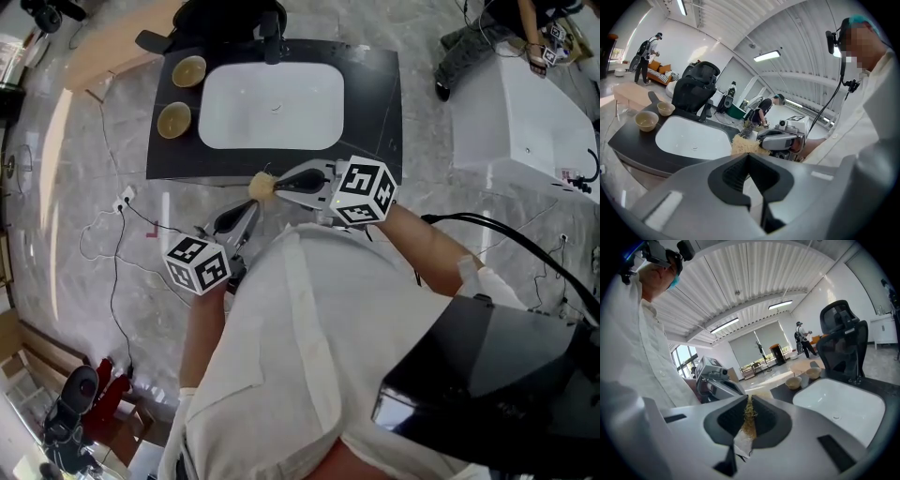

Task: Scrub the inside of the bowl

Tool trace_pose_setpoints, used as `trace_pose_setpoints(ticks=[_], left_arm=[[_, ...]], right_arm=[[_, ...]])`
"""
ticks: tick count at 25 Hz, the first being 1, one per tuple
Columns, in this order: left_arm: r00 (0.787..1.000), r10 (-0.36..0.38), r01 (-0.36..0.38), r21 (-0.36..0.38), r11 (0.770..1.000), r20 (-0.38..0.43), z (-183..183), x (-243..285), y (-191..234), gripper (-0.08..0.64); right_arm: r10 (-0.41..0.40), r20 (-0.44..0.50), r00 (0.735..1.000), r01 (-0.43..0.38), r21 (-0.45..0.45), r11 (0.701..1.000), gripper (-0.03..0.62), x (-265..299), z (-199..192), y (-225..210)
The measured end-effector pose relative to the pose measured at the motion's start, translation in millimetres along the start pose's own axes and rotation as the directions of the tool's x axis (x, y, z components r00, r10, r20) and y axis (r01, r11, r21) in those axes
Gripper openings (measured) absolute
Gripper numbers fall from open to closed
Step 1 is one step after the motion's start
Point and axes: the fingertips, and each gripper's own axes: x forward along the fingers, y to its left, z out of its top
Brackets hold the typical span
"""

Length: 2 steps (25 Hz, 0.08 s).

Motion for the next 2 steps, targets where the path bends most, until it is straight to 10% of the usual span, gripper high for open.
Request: trace_pose_setpoints(ticks=[2], left_arm=[[1.000,0.002,-0.002,-0.001,1.000,0.010,-1.9,-10.7,-2.5,0.005]], right_arm=[[0.001,-0.001,1.000,-0.001,-0.002,1.000,0.021,3.8,0.9,10.4]])
